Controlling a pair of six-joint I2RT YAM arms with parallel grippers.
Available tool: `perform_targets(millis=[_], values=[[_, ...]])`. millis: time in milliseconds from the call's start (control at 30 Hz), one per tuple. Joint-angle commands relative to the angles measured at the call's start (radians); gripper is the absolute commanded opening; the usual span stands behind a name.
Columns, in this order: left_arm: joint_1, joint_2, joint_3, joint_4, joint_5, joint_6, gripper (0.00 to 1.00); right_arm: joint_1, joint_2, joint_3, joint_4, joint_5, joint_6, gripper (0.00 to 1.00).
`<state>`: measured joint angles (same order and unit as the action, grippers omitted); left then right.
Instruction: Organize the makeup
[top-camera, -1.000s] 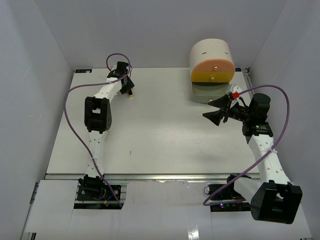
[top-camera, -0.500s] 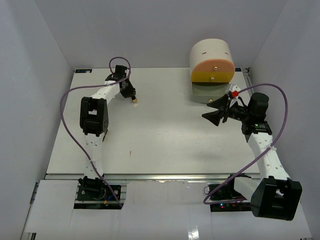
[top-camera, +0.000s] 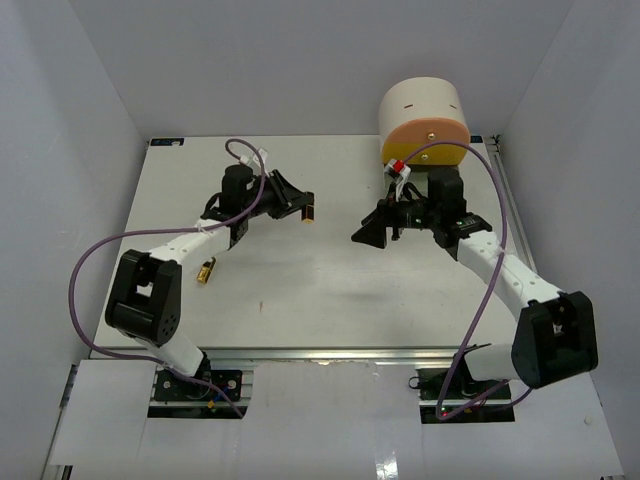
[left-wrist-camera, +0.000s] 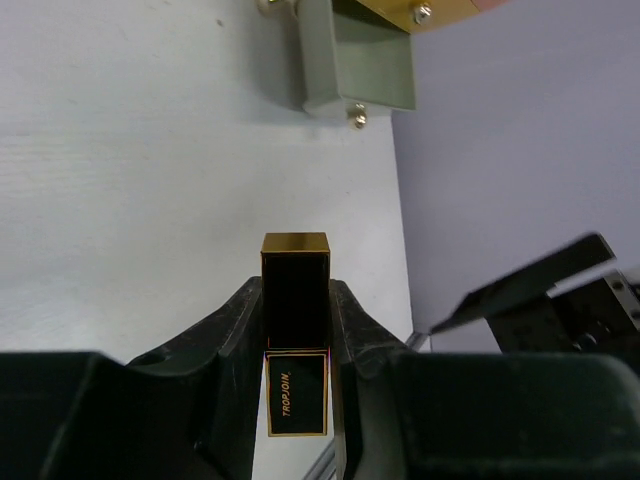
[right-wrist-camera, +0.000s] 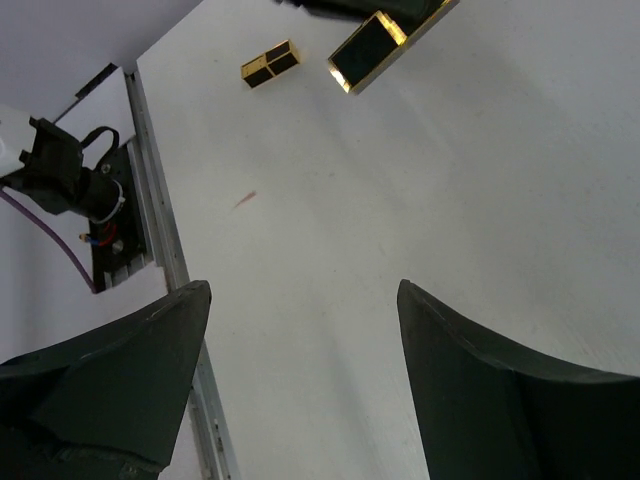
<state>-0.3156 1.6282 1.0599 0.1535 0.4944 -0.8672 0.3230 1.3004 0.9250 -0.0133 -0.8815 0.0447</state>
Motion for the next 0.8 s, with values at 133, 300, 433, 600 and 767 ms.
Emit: perform_targets(millis=[133, 300, 433, 600, 767], values=[[-0.151, -0.061, -0.144, 0.364, -0.049, -0.199, 0.0, 0.037, 0.119, 0.087, 0.176, 0.028, 0.402, 0.86], [-0.178, -0.043, -0.18, 0.498, -0.034, -0.251, 0.0, 0.04, 0.17, 0.1, 0.151, 0.047, 0.418, 0.89], [-0.186, -0.021, -0.184, 0.544, -0.019, -0.264, 0.0, 0.045, 0.172, 0.071, 0.164, 0.051, 0.398, 0.89], [-0.201, 0.027, -0.179, 0.586, 0.017, -0.285, 0.0, 0.048, 0.188, 0.07, 0.177, 0.038, 0.4, 0.88], [-0.207, 0.063, -0.174, 0.67, 0.061, -0.328, 0.0, 0.048, 0.226, 0.043, 0.306, -0.056, 0.493, 0.83]])
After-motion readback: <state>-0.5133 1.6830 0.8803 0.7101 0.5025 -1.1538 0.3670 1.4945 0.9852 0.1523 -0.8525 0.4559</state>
